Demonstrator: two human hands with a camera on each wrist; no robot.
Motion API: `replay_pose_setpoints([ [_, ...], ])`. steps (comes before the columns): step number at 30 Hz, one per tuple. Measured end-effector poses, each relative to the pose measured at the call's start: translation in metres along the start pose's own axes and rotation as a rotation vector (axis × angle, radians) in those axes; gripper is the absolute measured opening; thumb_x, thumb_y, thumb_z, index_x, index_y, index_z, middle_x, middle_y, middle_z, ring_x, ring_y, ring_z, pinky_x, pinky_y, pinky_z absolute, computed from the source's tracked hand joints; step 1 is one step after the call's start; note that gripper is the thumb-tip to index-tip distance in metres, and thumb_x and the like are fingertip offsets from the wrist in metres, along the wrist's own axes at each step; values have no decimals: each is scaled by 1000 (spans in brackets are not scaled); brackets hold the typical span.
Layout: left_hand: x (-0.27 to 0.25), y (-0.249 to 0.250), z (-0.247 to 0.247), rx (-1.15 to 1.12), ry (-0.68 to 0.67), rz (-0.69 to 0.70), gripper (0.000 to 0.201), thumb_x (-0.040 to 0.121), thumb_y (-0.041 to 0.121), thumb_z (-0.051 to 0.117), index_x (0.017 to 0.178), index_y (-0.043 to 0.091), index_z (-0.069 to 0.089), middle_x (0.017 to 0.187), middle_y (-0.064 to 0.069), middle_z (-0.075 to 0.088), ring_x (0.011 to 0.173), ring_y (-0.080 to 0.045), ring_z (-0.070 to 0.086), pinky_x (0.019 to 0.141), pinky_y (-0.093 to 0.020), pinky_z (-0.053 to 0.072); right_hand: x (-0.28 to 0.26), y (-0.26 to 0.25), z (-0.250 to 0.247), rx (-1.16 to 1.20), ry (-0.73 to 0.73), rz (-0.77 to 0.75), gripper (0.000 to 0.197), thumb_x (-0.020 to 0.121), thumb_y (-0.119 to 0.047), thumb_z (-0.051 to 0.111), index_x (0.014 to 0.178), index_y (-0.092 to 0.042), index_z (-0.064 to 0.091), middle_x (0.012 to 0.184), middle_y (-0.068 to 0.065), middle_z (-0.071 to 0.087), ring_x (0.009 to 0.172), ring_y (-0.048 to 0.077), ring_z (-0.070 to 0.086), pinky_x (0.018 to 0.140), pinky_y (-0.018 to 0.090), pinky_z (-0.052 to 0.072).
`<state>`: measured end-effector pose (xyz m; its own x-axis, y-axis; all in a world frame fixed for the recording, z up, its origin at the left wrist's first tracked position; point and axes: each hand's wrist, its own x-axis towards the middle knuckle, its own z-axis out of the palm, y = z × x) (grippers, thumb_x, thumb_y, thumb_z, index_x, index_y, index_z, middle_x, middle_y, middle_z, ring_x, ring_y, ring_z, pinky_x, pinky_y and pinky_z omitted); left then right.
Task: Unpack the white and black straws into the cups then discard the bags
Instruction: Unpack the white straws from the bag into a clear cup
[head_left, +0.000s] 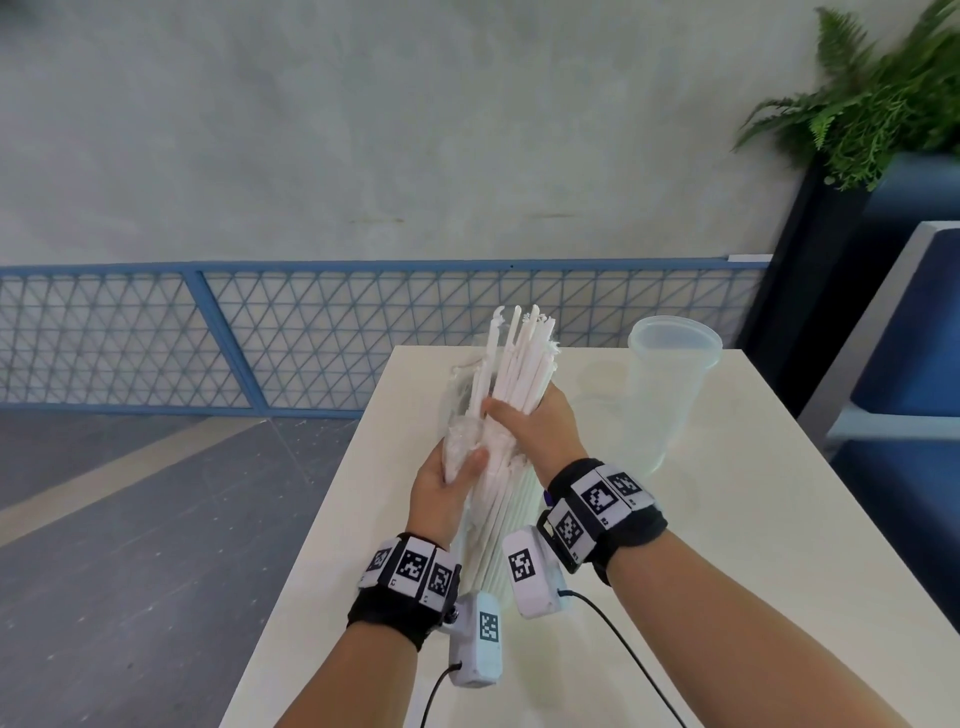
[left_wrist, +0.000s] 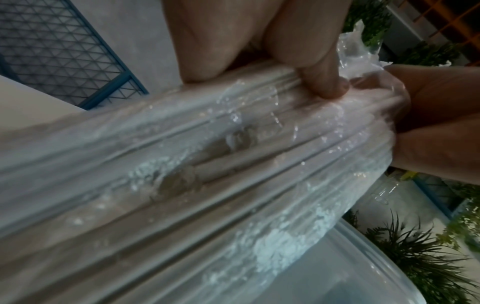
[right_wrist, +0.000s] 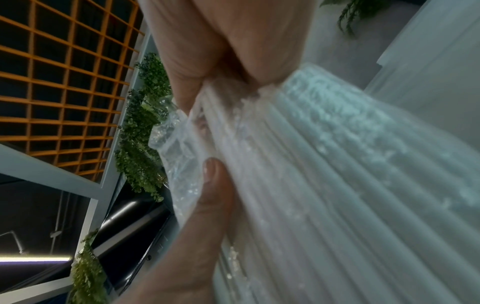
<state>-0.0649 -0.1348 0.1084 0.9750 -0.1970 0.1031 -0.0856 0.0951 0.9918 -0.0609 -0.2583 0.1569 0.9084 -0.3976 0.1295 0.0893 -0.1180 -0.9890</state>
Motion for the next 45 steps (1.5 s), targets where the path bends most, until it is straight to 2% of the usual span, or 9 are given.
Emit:
replay_pose_setpoints([
  [9,2,-5,-4,42,29,11,24,89,20,58,113,15,60,104,4,68,100,-6,62,79,-8,47,9,-18,-6,143,43,-33,28,77,-16,71,100,-3,63,92,9,69,87,22,65,74,32,53],
  [11,3,-5,-3,56,43,28,25,89,20,57,113,12,60,102,3,68,98,-7,62,79,-8,47,6,-14,-5,109,14,-6,35,76,-18,74,106,-7,61,99,8,69,91,21,66,75,32,55],
  [14,4,-4,-1,64,52,19,25,90,20,58,112,10,60,99,-2,68,95,-13,64,76,-13,50,1,-4,-3,-44,-23,24,42,73,-17,76,110,-6,60,99,9,68,88,24,66,64,29,53],
  [16,4,-1,2,59,39,13,22,90,19,58,109,9,61,97,-4,69,92,-14,64,73,-12,51,0,-5,-3,-6,20,38,35,75,-14,74,107,-5,62,96,9,68,88,25,66,69,32,55],
  [25,4,0,4,79,42,47,19,89,17,58,107,11,59,93,12,63,79,14,59,68,2,40,12,-27,-13,175,170,5,23,79,-10,68,96,2,60,83,14,68,85,33,66,78,44,55],
  [32,10,-4,-1,164,54,42,13,90,23,57,102,17,59,92,12,62,88,2,56,68,5,38,18,-45,-22,273,281,-18,32,74,-11,66,96,11,59,64,2,63,60,14,59,58,27,48],
  [36,12,-5,-2,139,74,29,12,90,23,57,102,20,58,91,11,64,87,-1,58,66,1,42,25,-61,-31,338,330,-30,39,61,-19,65,88,10,59,65,2,58,60,18,56,54,27,44],
  [41,16,-5,0,158,125,35,8,90,20,57,98,18,58,83,9,62,80,-5,57,60,0,42,29,-68,-55,463,430,-12,15,74,-8,64,86,0,58,69,4,57,60,17,56,50,23,44],
  [45,18,-5,3,181,139,36,5,91,21,57,96,20,58,84,8,62,79,-2,56,65,-9,43,31,-73,-75,492,517,-30,13,77,-10,62,86,-2,58,65,1,56,56,14,54,52,22,44],
])
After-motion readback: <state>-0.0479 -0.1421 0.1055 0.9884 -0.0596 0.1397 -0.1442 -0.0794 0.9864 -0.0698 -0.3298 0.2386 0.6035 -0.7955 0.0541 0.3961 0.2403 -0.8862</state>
